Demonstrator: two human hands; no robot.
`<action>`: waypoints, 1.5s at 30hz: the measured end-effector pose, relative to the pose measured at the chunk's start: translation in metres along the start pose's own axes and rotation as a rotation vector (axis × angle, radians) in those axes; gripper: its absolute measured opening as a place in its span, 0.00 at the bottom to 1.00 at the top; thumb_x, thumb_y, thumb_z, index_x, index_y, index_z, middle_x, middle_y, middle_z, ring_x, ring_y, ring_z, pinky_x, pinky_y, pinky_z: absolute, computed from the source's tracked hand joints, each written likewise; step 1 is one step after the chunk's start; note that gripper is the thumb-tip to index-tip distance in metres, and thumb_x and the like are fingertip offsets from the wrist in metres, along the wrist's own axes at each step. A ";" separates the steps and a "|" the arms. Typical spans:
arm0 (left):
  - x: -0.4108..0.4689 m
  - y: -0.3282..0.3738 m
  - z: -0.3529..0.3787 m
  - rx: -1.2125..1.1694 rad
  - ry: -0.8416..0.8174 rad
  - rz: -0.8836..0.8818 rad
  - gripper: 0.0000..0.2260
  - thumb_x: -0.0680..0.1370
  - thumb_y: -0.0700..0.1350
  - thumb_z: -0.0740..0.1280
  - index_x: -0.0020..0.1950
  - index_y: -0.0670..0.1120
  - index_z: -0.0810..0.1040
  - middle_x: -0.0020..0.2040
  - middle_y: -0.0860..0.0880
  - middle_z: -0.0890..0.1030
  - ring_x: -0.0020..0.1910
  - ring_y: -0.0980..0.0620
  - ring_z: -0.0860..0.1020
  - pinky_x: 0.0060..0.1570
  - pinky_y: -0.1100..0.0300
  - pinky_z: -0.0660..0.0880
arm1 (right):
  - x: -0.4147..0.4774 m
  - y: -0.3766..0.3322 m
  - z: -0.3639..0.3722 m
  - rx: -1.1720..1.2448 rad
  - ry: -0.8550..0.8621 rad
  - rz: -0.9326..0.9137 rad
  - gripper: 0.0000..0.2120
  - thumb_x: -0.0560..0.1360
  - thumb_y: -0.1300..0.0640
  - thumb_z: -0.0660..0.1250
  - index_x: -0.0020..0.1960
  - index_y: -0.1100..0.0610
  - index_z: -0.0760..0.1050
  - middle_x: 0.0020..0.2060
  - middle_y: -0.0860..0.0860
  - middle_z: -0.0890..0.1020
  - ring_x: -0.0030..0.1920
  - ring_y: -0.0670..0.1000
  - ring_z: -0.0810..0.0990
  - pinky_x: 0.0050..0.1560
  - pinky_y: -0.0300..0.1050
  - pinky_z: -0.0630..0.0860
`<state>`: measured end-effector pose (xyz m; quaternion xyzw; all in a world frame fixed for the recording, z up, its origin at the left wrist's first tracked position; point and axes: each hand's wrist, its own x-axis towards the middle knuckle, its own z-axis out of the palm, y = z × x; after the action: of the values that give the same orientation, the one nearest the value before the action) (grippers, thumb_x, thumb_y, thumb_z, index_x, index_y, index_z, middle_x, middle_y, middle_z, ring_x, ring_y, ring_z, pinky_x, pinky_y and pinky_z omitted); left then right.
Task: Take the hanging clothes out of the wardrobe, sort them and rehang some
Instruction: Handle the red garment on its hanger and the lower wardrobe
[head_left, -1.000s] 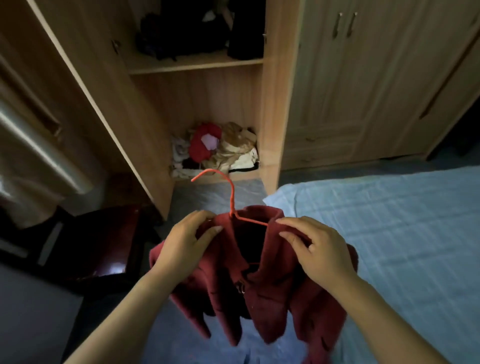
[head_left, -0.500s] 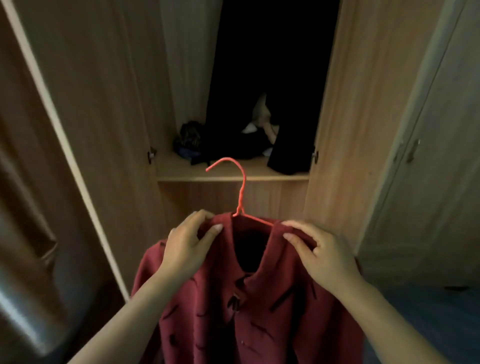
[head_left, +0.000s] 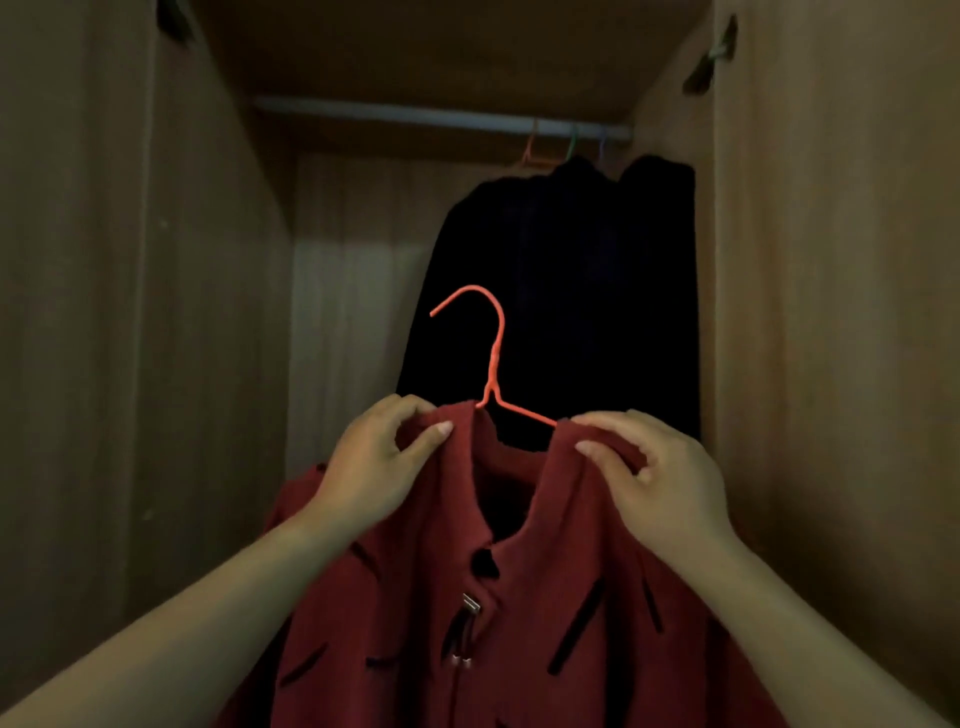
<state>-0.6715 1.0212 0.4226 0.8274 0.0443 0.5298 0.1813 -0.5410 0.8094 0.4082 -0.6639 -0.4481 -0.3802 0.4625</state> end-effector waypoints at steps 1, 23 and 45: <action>0.031 -0.010 0.007 0.021 0.016 0.019 0.09 0.73 0.57 0.65 0.45 0.52 0.78 0.44 0.54 0.78 0.46 0.56 0.76 0.48 0.66 0.69 | 0.030 0.011 0.012 -0.007 0.033 -0.017 0.08 0.72 0.49 0.68 0.51 0.39 0.79 0.42 0.39 0.80 0.39 0.43 0.79 0.39 0.36 0.74; 0.487 -0.209 0.108 0.154 0.118 0.281 0.22 0.79 0.58 0.56 0.72 0.55 0.64 0.72 0.49 0.64 0.70 0.48 0.64 0.69 0.54 0.62 | 0.496 0.094 0.171 -0.478 0.380 0.060 0.08 0.77 0.47 0.62 0.54 0.42 0.76 0.52 0.47 0.80 0.51 0.52 0.78 0.39 0.42 0.68; 0.463 -0.282 0.190 -0.174 0.195 0.423 0.35 0.71 0.68 0.47 0.75 0.55 0.57 0.73 0.55 0.61 0.69 0.57 0.63 0.66 0.60 0.62 | 0.427 0.158 0.270 -0.903 0.353 -0.146 0.28 0.76 0.41 0.47 0.71 0.50 0.65 0.74 0.55 0.60 0.74 0.57 0.55 0.72 0.53 0.47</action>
<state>-0.2671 1.3581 0.6522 0.7445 -0.1581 0.6352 0.1317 -0.2345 1.1439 0.6812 -0.6903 -0.1988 -0.6747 0.1693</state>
